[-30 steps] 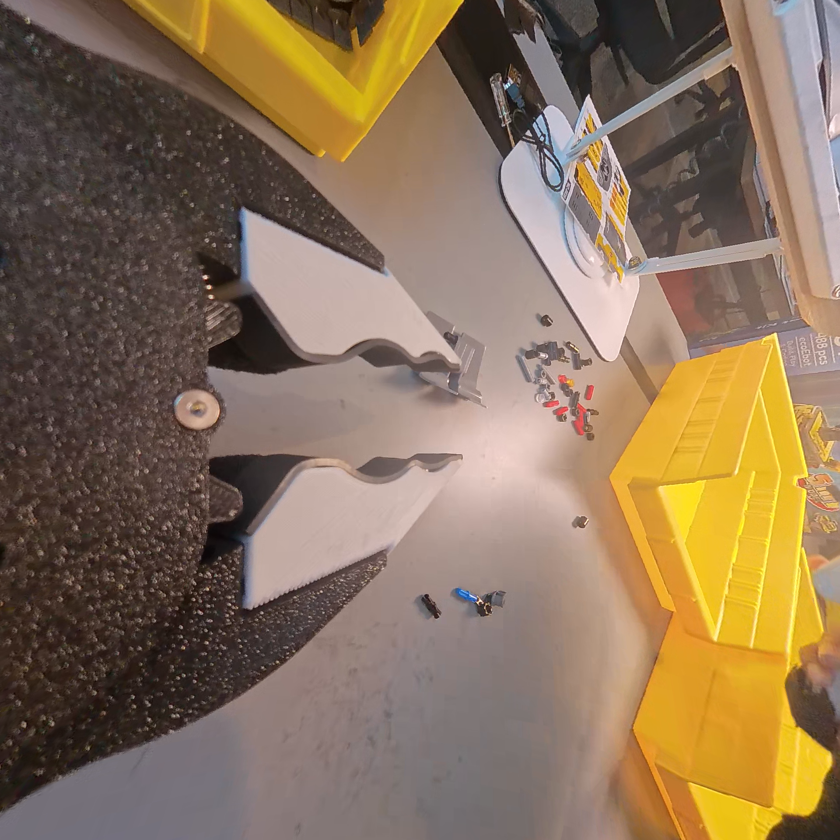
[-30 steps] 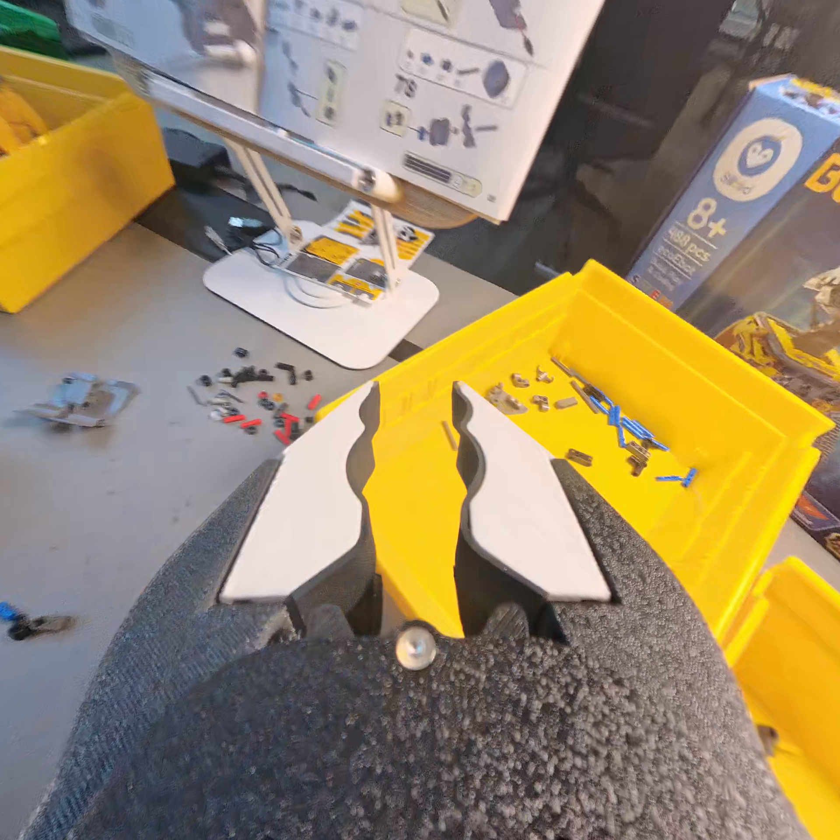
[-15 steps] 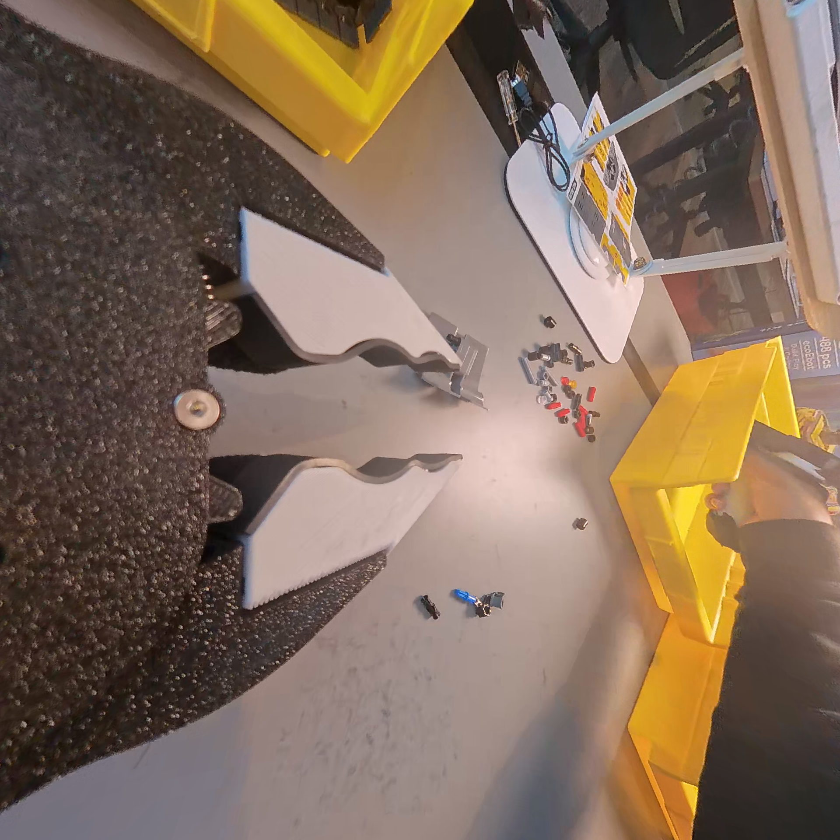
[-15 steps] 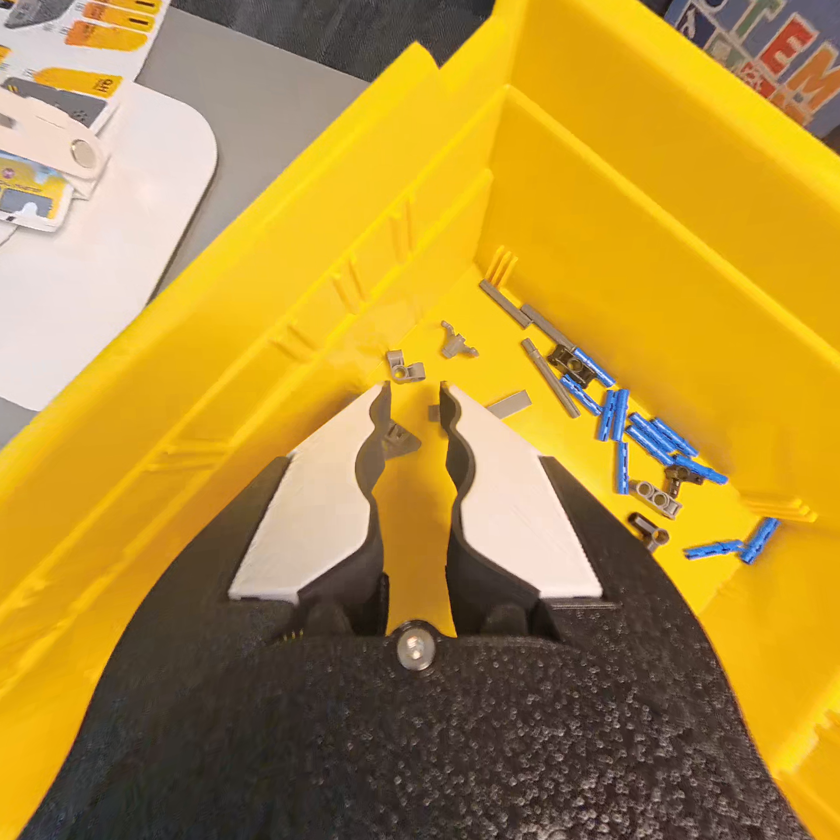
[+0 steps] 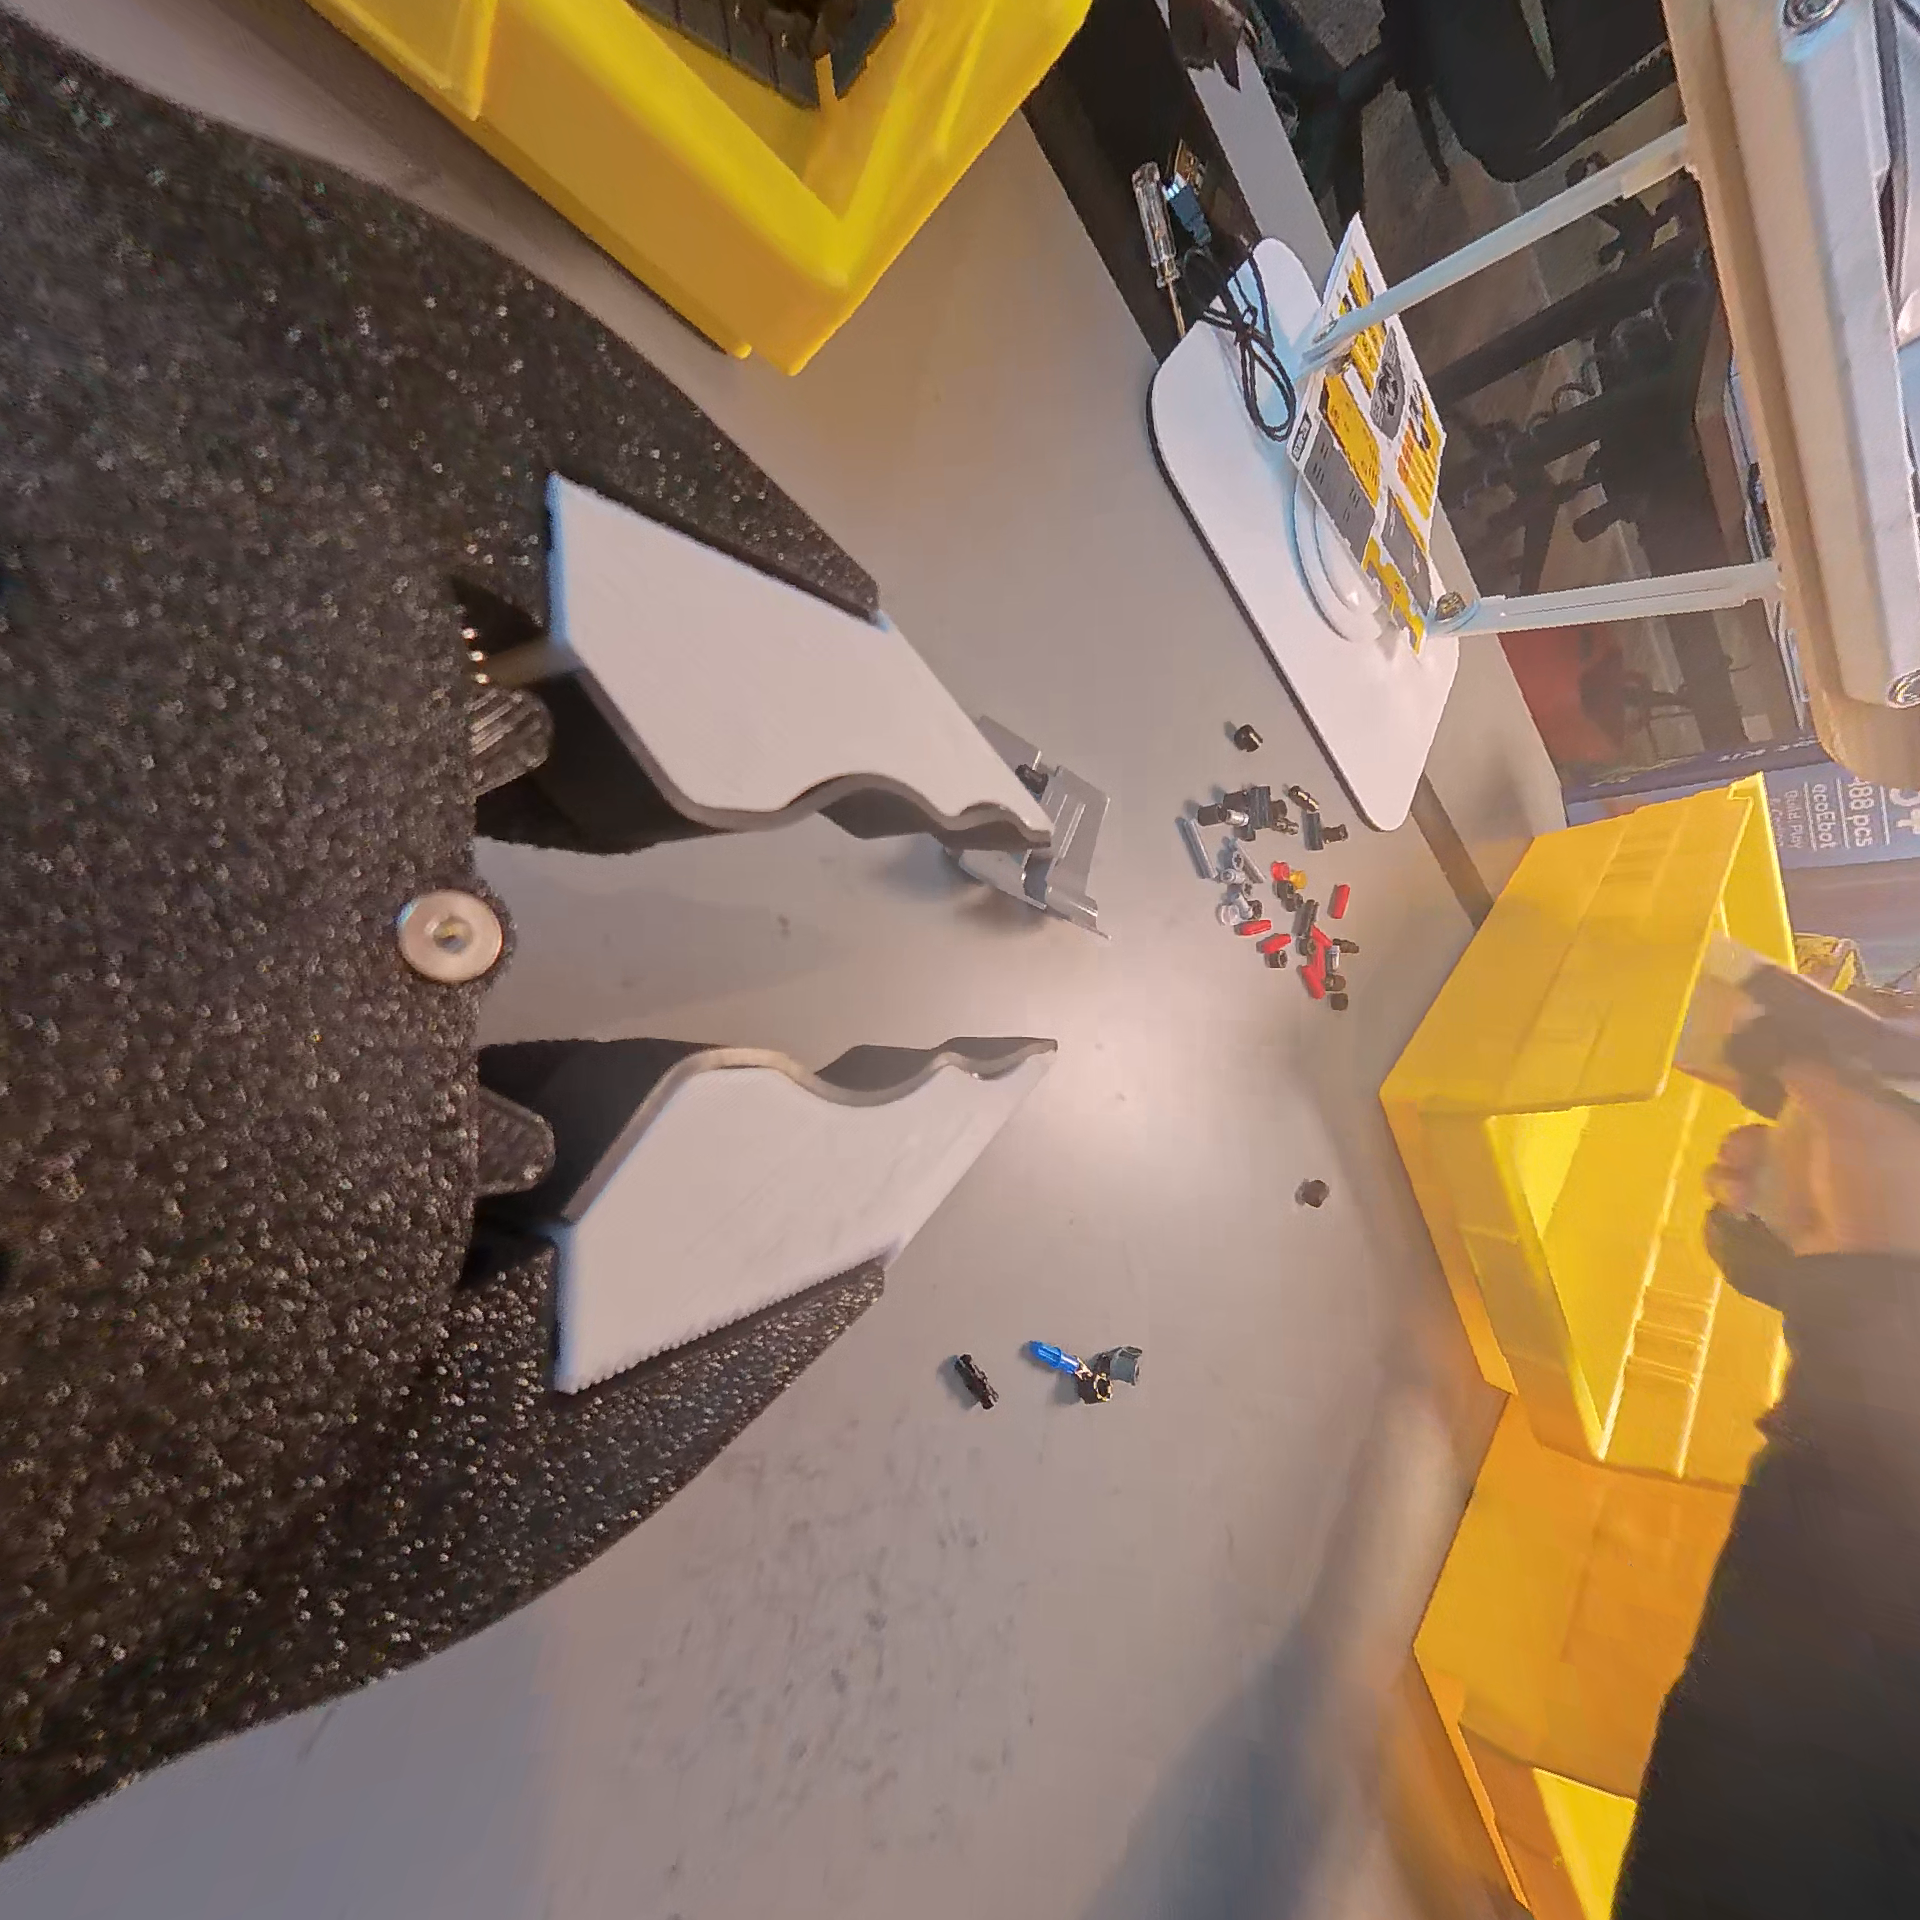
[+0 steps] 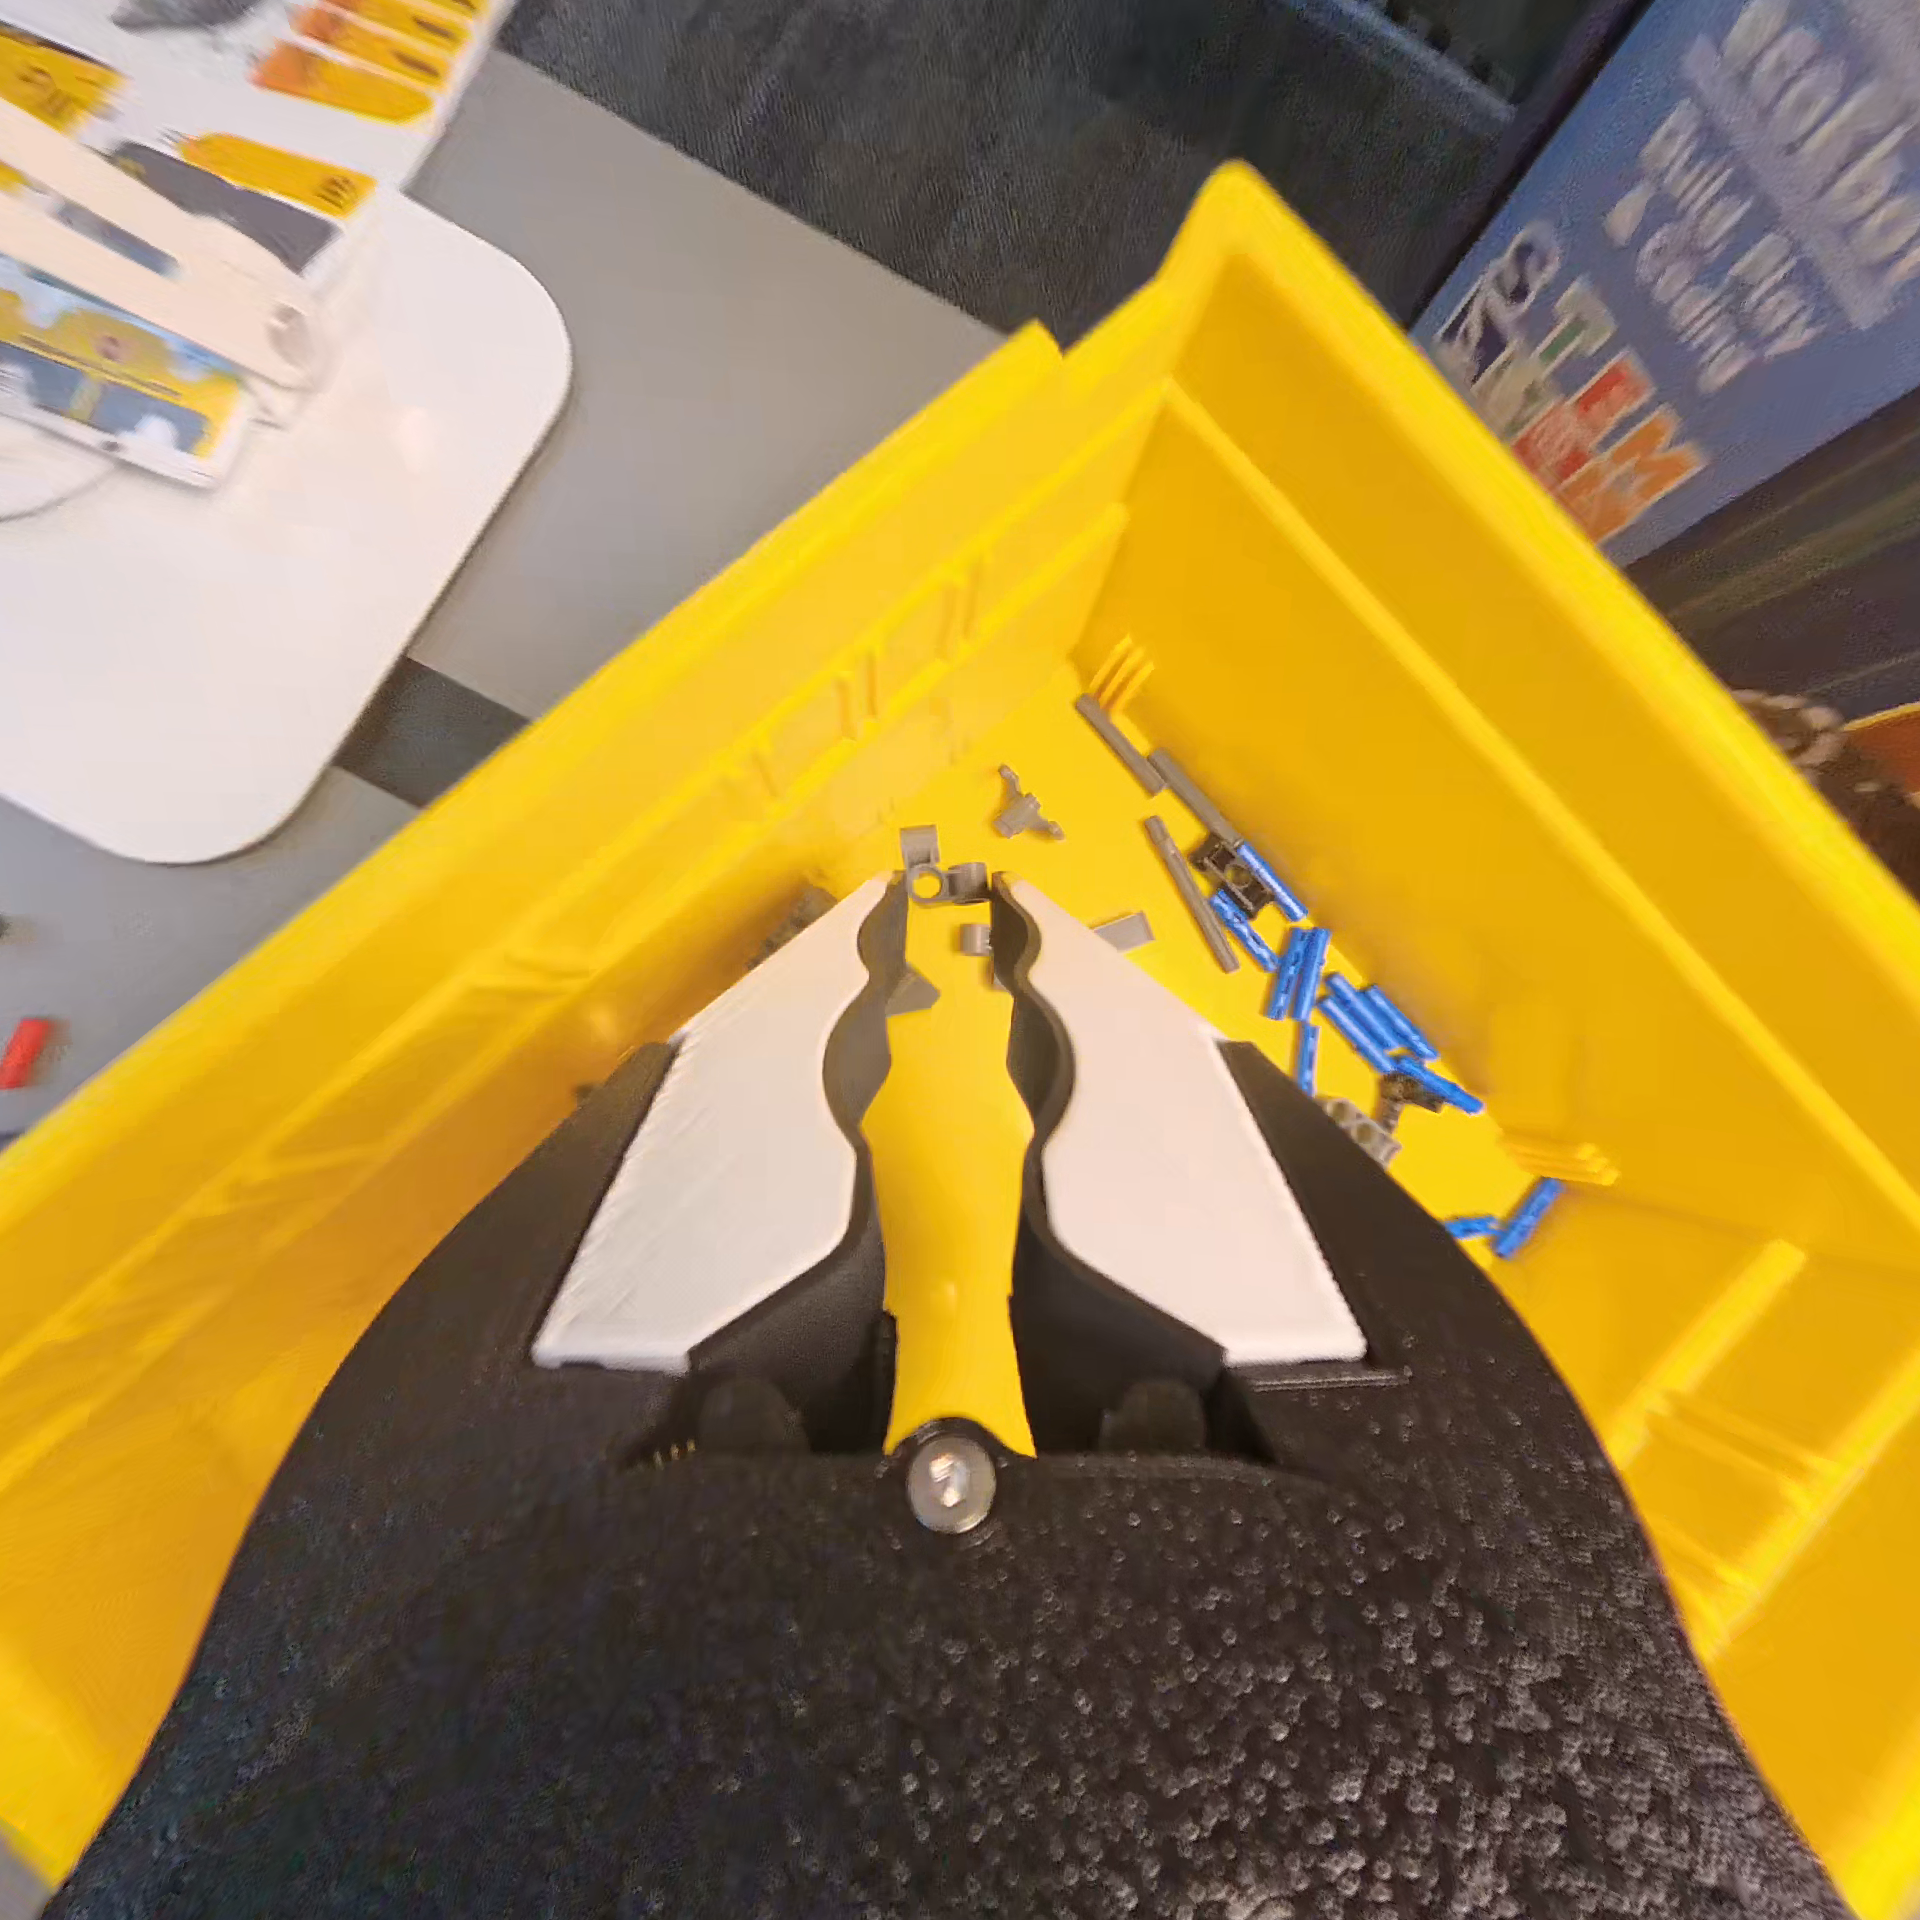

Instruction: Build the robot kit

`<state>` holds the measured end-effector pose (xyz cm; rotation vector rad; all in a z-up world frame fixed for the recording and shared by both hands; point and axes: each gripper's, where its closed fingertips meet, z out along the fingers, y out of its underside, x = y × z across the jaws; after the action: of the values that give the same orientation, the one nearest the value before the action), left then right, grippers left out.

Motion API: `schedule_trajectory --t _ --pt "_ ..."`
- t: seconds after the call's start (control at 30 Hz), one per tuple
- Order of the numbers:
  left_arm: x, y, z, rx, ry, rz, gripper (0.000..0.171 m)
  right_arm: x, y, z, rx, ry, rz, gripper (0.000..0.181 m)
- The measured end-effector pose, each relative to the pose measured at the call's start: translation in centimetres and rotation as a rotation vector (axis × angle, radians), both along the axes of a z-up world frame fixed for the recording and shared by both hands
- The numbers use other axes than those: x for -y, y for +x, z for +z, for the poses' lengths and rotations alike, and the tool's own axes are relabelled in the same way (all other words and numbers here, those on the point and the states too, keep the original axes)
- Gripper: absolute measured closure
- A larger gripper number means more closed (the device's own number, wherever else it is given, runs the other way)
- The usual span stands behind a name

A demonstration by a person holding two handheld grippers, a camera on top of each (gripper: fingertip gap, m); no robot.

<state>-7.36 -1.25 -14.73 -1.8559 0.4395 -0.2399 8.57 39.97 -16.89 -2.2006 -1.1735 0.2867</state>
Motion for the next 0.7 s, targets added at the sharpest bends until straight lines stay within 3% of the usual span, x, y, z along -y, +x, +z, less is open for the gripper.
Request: schedule_trajectory --t 0.1,0.17,0.23,0.33,0.43,0.57,0.7 --pt "0.0 0.0 -0.1 0.001 -0.006 -0.004 0.136 3.8 -0.3 6.9 -0.068 0.161 0.111 0.166" --pt "0.0 0.0 -0.1 0.005 -0.008 -0.003 0.135 9.3 -1.1 10.5 -0.121 0.234 0.257 0.166" --pt "-0.1 0.0 0.0 0.01 -0.005 -0.002 0.134 16.8 -1.6 11.6 -0.165 0.235 0.449 0.166" --pt "0.0 -0.1 0.1 0.014 0.001 0.002 0.134 27.7 -1.3 8.3 -0.15 0.165 0.735 0.166" --pt "0.0 -0.2 0.1 0.012 0.002 0.006 0.134 34.6 -0.3 2.4 -0.095 0.058 0.866 0.166" --pt "-0.1 -0.2 0.0 0.006 -0.001 0.011 0.134 37.8 0.0 -2.6 -0.078 -0.06 0.888 0.166" --pt "0.0 -0.2 0.0 0.0 0.001 0.015 0.134 37.8 -0.1 -4.0 -0.063 -0.085 0.893 0.166"
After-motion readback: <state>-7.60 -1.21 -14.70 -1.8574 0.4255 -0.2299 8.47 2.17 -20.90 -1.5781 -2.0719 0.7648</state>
